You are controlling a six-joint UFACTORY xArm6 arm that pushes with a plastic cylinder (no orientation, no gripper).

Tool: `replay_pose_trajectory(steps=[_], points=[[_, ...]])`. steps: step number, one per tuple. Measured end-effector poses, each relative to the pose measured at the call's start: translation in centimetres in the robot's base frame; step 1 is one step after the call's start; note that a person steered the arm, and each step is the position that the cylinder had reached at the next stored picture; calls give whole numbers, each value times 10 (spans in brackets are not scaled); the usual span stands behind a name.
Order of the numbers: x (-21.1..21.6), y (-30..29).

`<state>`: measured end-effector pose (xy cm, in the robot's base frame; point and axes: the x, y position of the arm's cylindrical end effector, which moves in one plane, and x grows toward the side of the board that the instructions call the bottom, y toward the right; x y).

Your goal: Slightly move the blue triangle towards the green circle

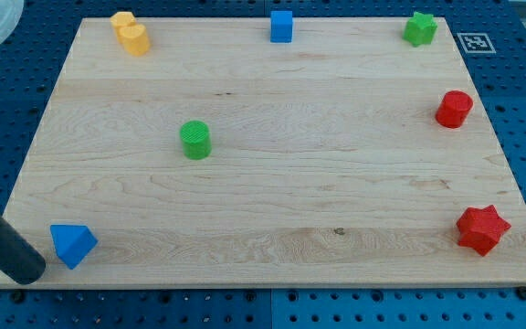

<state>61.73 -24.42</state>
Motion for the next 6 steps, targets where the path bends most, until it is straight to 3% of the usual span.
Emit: replay_pose_trajectory(steps=[2, 6], points=[[-36, 27], [-19, 97]])
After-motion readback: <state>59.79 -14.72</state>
